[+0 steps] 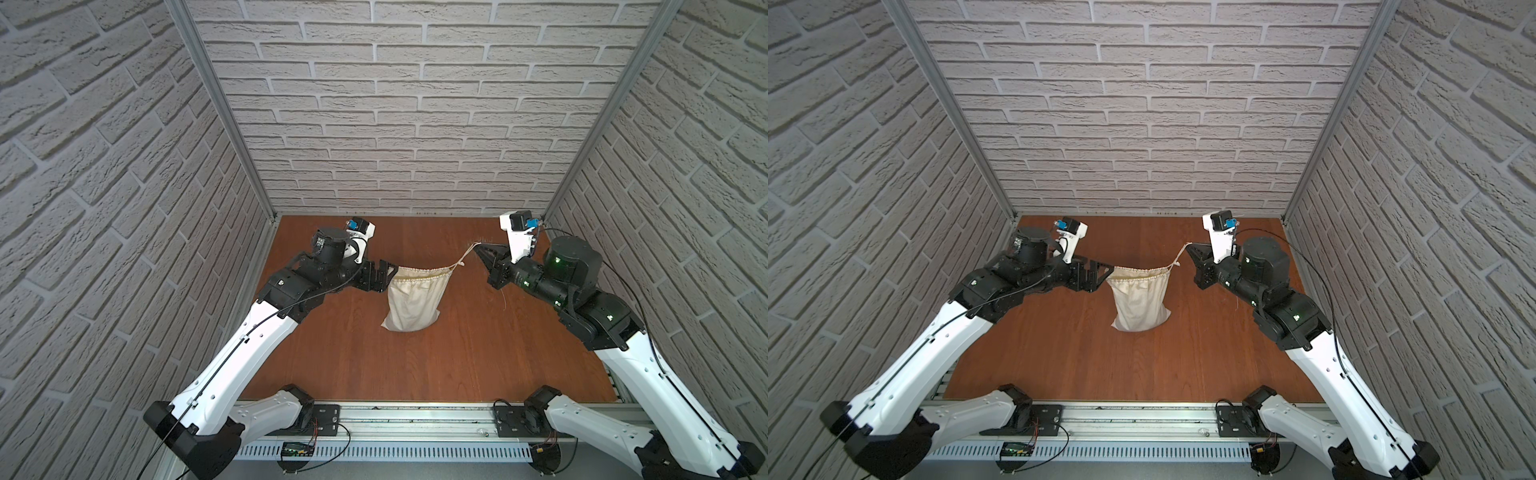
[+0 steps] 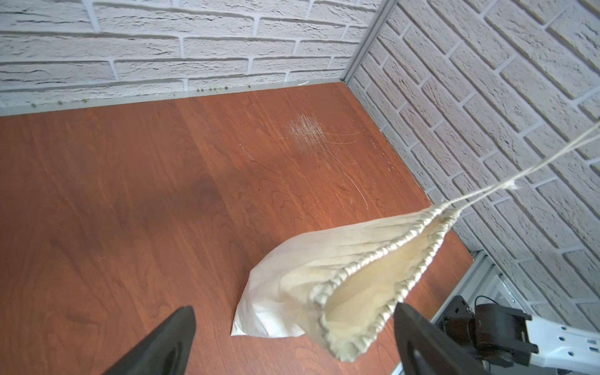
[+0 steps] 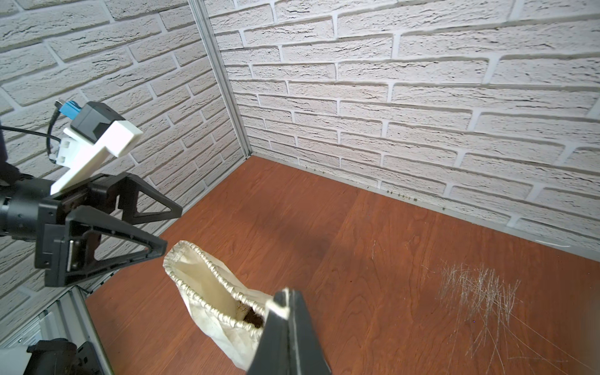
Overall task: Close the soil bag
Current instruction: Frap the soil bag at the center of the board.
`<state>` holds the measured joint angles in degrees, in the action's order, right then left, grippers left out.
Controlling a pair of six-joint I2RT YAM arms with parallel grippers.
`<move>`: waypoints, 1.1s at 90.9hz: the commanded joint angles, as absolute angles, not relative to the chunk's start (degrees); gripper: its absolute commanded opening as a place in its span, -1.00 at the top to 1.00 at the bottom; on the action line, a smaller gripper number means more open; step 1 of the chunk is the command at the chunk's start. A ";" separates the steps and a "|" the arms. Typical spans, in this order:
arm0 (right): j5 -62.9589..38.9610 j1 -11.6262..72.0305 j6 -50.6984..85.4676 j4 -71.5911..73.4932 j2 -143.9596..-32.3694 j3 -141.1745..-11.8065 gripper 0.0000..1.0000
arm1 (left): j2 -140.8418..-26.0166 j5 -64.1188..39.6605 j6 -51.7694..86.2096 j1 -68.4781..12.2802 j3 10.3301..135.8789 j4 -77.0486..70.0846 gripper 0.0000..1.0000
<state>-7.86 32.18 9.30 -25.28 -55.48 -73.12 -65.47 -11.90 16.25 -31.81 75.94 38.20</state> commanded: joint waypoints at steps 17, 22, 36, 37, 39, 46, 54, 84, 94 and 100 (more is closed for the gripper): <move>-10.64 31.82 6.29 -24.97 -57.38 -77.67 0.93 | -69.45 -6.91 10.03 -40.54 78.97 33.41 -0.96; -11.03 31.82 6.38 -25.40 -57.63 -77.78 0.94 | -70.04 -5.81 8.54 -41.96 79.33 33.57 -0.97; -11.71 31.83 6.93 -25.90 -57.66 -77.70 0.94 | -70.17 -6.60 4.12 -44.78 78.50 31.07 -0.96; -11.74 31.82 6.98 -25.91 -57.66 -77.65 0.93 | -70.15 -6.77 3.82 -44.93 78.36 30.56 -0.96; -11.88 31.82 7.08 -25.92 -57.59 -77.68 0.94 | -70.07 -7.19 3.15 -45.09 78.17 29.86 -0.96; -12.18 31.82 7.51 -25.77 -57.61 -77.79 0.94 | -70.05 -8.72 1.31 -45.44 77.95 27.97 -0.97; -12.64 31.82 7.72 -25.88 -57.78 -78.23 0.93 | -70.65 -11.05 -0.95 -45.45 78.51 26.73 -0.97; -13.02 31.82 8.03 -27.64 -57.92 -79.83 0.93 | -76.00 -15.65 -5.28 -45.54 84.22 27.56 -0.80; -13.82 31.82 8.73 -27.77 -57.99 -79.97 0.93 | -77.91 -16.55 -5.76 -45.44 85.75 27.69 -0.79; -13.94 31.82 9.07 -27.70 -57.99 -80.06 0.93 | -78.84 -16.86 -5.80 -45.45 86.62 27.61 -0.76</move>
<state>-12.75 32.12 7.79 -30.06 -58.43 -77.93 -77.62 -14.85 -4.27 -45.25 84.25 29.91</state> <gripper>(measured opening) 0.066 0.890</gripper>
